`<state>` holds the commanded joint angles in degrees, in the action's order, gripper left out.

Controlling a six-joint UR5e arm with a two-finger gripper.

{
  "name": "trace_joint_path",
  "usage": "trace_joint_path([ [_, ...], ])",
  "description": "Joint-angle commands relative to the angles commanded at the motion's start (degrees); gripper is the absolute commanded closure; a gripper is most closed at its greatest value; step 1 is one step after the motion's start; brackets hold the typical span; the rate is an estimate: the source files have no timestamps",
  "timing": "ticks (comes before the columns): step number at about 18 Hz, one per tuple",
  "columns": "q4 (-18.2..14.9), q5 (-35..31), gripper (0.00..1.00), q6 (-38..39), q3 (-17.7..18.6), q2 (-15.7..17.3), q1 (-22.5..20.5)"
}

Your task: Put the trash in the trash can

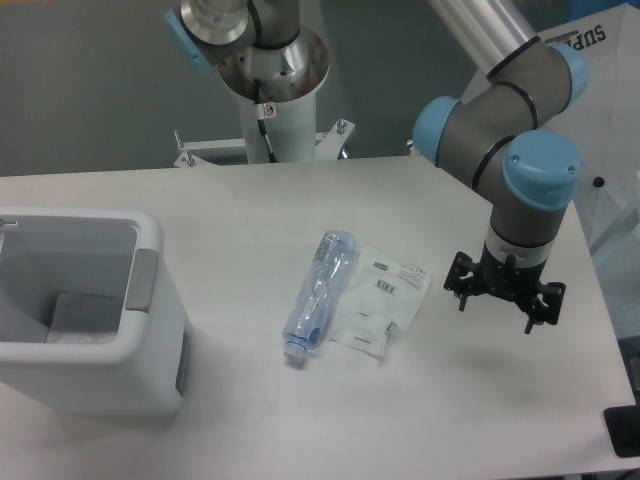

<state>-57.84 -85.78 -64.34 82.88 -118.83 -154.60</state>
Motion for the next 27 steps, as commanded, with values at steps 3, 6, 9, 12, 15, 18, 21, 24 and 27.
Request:
trace_joint_path([
  [3,0.3,0.1,0.00,0.0,0.9,0.1,-0.1],
  [6,1.6,0.1,0.00,2.5,2.6,0.1,0.1],
  [9,3.2,0.0,0.00,2.7,4.2,0.1,0.3],
  [12,3.2,0.2,0.00,3.0,5.6,0.4,0.9],
  [15,3.2,0.6,0.00,3.4,8.2,0.8,2.5],
  [18,3.0,2.3,0.00,6.4,8.5,0.6,4.6],
  [21,3.1,2.4,0.00,6.9,9.3,0.3,5.8],
  [24,2.8,2.4,0.00,7.1,9.6,-0.1,6.8],
  [27,3.1,2.1,0.00,9.0,9.8,-1.8,7.8],
])
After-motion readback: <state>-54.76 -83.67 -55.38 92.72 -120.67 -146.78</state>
